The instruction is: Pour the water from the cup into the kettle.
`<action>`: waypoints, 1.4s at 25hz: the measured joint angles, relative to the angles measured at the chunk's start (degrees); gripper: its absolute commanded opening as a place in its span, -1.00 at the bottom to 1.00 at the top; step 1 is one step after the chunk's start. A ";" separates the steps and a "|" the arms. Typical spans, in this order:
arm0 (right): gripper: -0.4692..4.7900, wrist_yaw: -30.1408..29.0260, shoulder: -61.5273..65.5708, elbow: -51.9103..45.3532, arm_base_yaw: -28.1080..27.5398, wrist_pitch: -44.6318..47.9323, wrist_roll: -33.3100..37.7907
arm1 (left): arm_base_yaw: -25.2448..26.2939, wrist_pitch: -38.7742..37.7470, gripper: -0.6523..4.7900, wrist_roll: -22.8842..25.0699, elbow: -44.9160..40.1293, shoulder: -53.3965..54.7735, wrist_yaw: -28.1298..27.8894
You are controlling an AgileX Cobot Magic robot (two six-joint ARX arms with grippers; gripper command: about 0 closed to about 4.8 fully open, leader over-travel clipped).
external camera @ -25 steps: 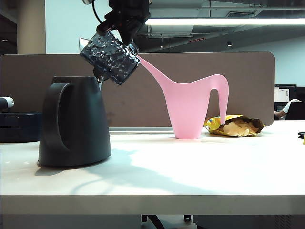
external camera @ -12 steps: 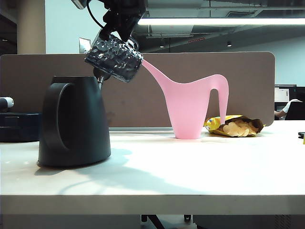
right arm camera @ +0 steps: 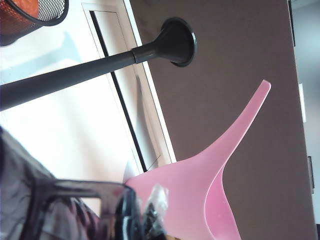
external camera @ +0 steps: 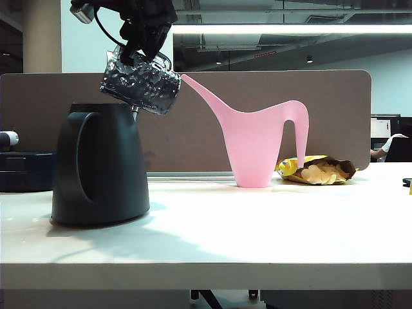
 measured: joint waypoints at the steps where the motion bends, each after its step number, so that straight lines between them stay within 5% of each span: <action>1: -0.86 0.09 0.00 0.00 0.13 0.17 -0.66 | 0.00 0.00 -0.78 0.00 0.00 0.00 -0.07; 35: -0.86 2.56 0.63 -0.04 2.51 6.99 -17.38 | 0.00 -1.11 -0.78 0.00 0.00 0.00 -1.09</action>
